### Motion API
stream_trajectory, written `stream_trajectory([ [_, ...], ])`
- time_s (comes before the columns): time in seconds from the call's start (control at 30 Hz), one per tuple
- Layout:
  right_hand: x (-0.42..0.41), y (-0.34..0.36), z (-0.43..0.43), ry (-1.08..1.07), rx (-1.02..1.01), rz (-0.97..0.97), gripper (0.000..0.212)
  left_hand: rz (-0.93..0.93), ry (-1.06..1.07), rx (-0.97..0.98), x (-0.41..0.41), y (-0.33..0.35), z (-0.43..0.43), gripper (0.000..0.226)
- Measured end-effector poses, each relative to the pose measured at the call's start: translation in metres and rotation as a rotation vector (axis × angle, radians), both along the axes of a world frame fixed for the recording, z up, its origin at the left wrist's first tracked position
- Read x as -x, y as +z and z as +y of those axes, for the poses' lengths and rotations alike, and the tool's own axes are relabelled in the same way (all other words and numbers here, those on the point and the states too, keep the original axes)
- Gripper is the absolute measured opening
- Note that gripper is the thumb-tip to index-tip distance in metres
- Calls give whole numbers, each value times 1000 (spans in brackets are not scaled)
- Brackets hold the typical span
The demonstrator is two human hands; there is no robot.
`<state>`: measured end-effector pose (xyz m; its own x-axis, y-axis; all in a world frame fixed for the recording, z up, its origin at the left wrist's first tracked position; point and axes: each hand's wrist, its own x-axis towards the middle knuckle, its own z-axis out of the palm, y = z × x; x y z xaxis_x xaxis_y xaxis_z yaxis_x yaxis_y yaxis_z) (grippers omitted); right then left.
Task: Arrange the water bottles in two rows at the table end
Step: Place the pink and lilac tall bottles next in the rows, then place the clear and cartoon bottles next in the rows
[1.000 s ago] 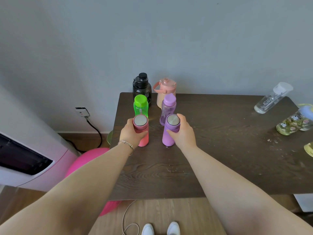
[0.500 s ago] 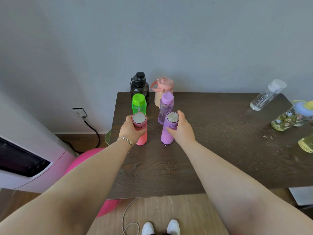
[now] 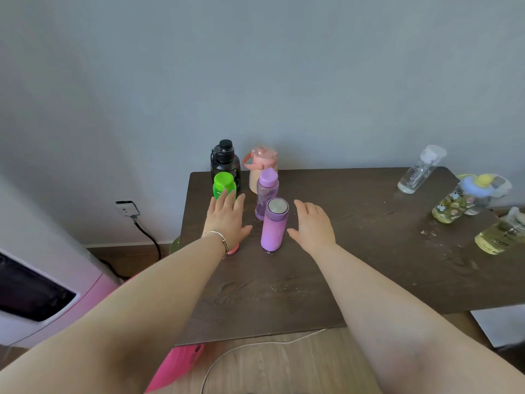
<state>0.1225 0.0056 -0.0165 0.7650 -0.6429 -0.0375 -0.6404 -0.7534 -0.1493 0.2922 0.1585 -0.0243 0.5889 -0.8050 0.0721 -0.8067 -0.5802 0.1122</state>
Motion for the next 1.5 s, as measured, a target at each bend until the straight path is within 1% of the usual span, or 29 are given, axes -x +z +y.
stream_trajectory([
  [0.13, 26, 6, -17, -20, 92, 51, 77, -32, -138, 6, 25, 15, -26, 85],
  [0.3, 73, 17, -43, -94, 116, 49, 76, -121, -235, -35, 61, 29, -70, 84],
  [0.53, 162, 14, -99, -209, 91, 21, 77, -122, -282, -79, 134, 35, -144, 83],
  [0.8, 287, 17, -189, -273, 101, 39, 79, -129, -265, -121, 247, 31, -237, 83],
  [0.97, 342, 21, -240, -301, 83, 8, 80, -117, -236, -107, 295, 35, -280, 83],
  [1.2, 379, 20, -296, -345, 47, -28, 82, -129, -253, -85, 324, 46, -339, 83],
  [1.5, 367, 16, -359, -433, 31, -61, 78, -128, -336, -92, 312, 36, -422, 83],
])
